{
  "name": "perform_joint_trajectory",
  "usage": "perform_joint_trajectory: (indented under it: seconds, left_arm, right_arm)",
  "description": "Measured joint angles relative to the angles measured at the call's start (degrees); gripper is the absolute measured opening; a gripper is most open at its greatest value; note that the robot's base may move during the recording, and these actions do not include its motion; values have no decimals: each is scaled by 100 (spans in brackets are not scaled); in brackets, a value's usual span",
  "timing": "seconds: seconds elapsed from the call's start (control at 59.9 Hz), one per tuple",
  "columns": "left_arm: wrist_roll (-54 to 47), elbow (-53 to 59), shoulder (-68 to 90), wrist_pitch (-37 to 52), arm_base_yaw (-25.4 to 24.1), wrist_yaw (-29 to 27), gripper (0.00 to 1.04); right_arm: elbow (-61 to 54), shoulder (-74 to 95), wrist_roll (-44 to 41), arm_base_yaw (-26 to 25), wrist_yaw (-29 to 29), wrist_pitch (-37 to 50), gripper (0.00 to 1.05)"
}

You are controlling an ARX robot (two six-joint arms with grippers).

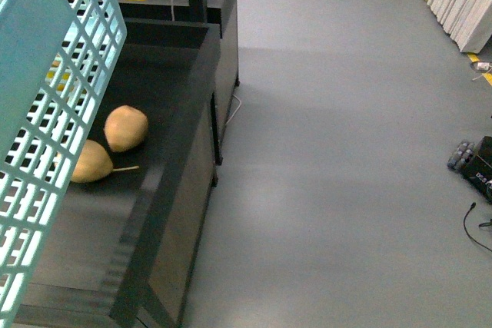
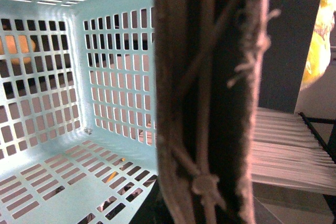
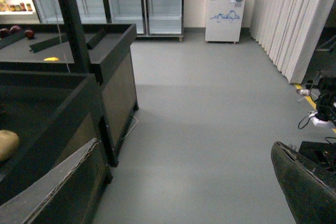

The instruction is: Pick lemon and mango into basket

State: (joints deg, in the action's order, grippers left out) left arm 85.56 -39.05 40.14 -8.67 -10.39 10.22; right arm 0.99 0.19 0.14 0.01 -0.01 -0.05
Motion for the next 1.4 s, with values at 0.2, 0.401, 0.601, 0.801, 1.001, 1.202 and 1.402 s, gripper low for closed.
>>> perform_joint_trajectory:
  seconds: [0.2,0.401,0.601,0.801,1.001,1.202,1.402]
  left_arm:
    - [-17,0,2,0,0,-9,5]
    - [-17,0,0,0,-2,-11,5]
    - [-20,0,2,-2,-2,-11,5]
    - [-20,0,2,-4,0,-9,5]
    - [-20,-2,0,-2,-2,-13,5]
    - [-20,-2,2,-4,0,-11,5]
    - [-17,-2,2,-4,0,-9,5]
  right_arm:
    - [0,0,2,0,4,-2,96]
    - [0,0,2,0,2,-2,96]
    - [0,-4,4,-2,11,-4,96]
    - [0,-2,2,0,9,-2,96]
    - [0,-2,2,0,7,-4,96]
    - [0,-2,2,0,0,-7,96]
    - [0,-2,4,0,4,-7,96]
